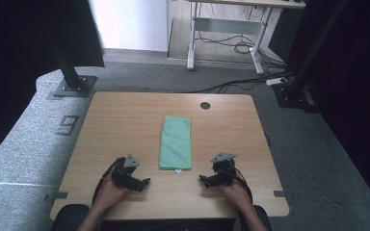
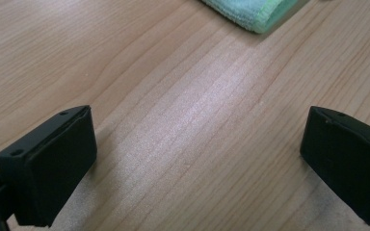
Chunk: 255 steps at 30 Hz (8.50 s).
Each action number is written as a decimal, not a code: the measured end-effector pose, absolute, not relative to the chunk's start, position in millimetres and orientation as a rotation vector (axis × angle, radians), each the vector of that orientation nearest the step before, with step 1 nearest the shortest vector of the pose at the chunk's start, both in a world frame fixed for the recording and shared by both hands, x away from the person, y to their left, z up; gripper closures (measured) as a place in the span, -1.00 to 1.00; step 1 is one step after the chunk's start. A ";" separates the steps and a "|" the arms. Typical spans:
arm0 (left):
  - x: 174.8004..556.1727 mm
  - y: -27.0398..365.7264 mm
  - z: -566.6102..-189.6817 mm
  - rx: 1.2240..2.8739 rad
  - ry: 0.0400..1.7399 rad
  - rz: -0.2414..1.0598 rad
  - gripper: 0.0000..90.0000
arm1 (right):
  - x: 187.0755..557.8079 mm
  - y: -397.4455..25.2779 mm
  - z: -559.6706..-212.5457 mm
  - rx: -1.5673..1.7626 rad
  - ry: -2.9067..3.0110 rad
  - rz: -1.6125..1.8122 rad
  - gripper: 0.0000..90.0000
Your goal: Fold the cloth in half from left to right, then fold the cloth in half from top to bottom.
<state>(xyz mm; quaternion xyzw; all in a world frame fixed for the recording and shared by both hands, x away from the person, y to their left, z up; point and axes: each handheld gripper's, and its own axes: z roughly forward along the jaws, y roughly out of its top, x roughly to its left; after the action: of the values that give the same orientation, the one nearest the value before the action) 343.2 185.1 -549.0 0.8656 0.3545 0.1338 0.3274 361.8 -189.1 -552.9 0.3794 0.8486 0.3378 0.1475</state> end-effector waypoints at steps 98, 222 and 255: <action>394.3 138.7 -524.4 2.160 1.026 0.407 -0.91 | 350.5 -133.7 -552.3 0.976 2.498 1.028 -0.91; 396.2 133.0 -546.1 2.204 1.015 0.338 -0.78 | 346.8 -136.7 -530.5 0.768 2.702 1.155 0.83; 460.3 62.2 -509.2 2.358 0.906 0.233 -0.69 | 343.2 -137.0 -536.1 0.810 2.666 1.180 0.80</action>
<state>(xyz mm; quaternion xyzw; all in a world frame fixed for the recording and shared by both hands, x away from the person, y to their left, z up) 460.3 62.2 -509.2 0.8873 0.3409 0.0876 0.2981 343.2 -137.0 -536.1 0.2672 0.8796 0.3894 0.0580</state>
